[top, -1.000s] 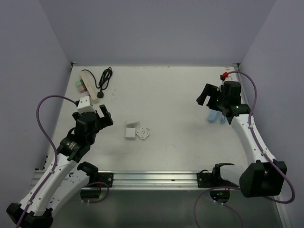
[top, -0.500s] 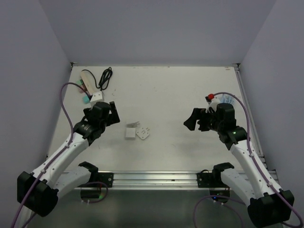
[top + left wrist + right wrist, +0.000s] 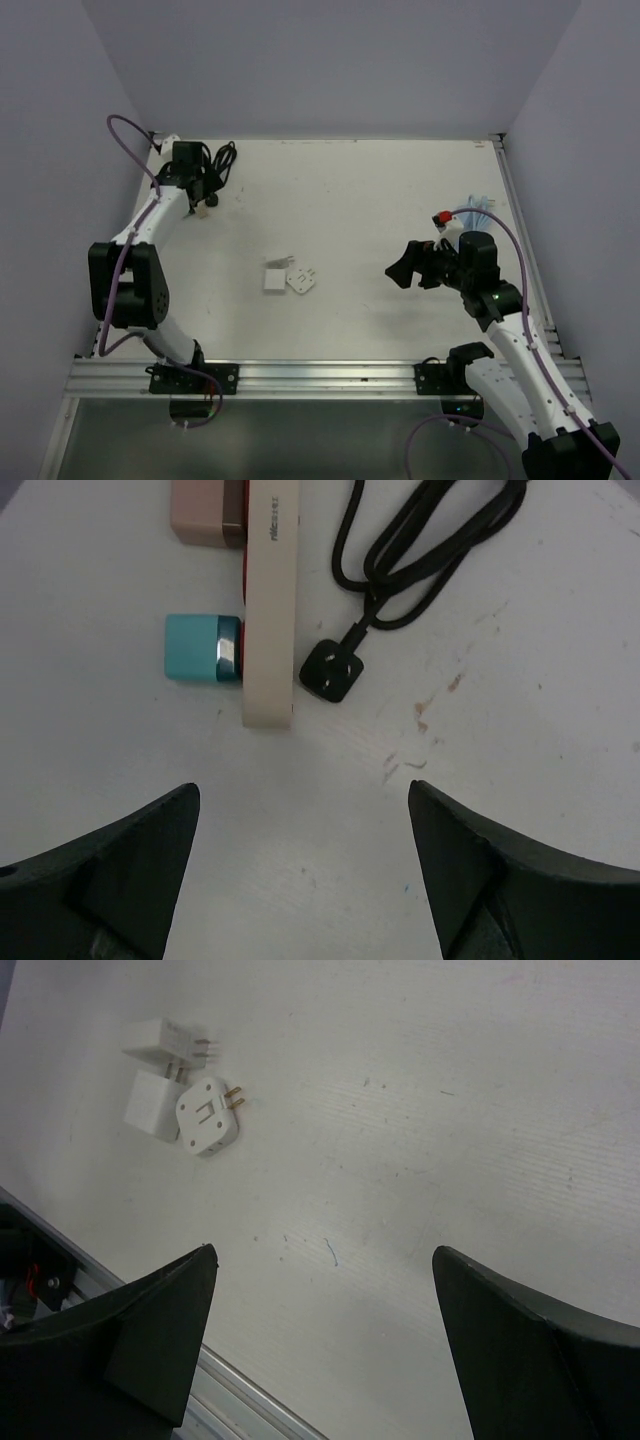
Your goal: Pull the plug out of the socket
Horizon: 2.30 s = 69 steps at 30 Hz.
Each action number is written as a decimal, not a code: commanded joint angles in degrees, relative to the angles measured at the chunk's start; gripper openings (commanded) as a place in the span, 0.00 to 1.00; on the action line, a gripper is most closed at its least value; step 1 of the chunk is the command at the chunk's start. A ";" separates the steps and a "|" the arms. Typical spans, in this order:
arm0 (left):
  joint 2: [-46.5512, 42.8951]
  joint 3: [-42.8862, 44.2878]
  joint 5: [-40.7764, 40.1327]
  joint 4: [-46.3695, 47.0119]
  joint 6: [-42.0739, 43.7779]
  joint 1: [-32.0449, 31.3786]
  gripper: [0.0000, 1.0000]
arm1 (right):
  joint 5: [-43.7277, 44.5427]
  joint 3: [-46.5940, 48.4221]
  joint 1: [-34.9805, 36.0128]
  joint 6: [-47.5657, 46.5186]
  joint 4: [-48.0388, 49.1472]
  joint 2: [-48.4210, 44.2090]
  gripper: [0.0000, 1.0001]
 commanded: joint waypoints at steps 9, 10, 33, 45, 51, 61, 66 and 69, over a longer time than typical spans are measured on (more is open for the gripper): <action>22.04 18.17 0.52 3.87 3.76 7.53 0.74 | -0.13 -0.80 0.58 0.11 0.87 0.60 0.93; 24.48 19.74 -0.09 3.60 3.76 7.62 0.73 | -0.13 -0.80 0.58 0.11 0.87 0.78 0.93; 27.67 23.54 11.68 5.63 1.93 -6.34 0.00 | 1.01 -0.97 0.59 -0.24 0.95 3.06 0.93; 25.21 20.19 11.24 7.99 -10.03 -28.32 0.05 | 1.71 -0.97 0.58 -0.24 0.78 2.80 0.93; 27.58 21.78 11.42 8.70 -14.16 -36.93 0.14 | 2.24 -1.06 0.59 -0.24 0.43 2.18 0.93; 21.71 13.44 7.37 10.19 -18.12 -49.15 0.36 | 3.03 -1.15 0.59 -0.16 0.16 1.13 0.93; 19.15 11.32 7.37 11.16 -18.47 -50.65 0.51 | 3.12 -1.24 0.58 -0.24 0.43 1.04 0.93; 17.39 11.14 7.20 11.33 -18.30 -50.65 0.66 | 3.12 -1.15 0.59 -0.16 0.25 0.95 0.93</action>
